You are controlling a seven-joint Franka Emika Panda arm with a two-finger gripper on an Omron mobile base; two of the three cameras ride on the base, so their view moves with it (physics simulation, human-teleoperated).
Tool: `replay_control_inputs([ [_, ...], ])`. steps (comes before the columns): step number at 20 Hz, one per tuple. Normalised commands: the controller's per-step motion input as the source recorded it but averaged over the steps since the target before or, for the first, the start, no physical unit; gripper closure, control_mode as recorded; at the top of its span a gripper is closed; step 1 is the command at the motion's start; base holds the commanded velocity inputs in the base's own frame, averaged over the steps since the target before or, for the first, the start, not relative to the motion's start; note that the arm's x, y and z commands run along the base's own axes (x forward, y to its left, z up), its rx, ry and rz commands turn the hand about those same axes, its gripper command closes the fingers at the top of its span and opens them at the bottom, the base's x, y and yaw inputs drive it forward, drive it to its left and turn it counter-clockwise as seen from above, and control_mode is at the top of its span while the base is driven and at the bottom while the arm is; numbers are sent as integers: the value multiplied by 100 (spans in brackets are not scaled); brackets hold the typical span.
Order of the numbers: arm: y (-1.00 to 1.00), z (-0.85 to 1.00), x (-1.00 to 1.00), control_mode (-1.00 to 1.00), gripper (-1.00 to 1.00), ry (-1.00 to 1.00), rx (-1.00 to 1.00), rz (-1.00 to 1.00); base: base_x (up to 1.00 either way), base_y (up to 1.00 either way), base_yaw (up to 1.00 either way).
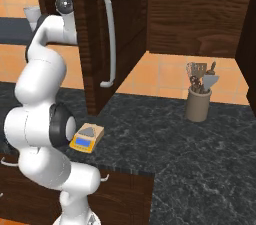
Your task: Pick the honey bottle and place it on the digital scale for weighing, and close the cabinet.
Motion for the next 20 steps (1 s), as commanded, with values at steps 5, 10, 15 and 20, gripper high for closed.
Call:
replay_control_inputs([
  [5,15,-6,53,-100,-100,1,0,0,0,0,0],
  [10,21,-16,40,-100,-100,5,0,0,0,0,0],
  [15,11,-20,32,-100,-100,5,0,0,0,0,0],
  [20,0,-7,30,-100,100,4,0,0,0,0,0],
])
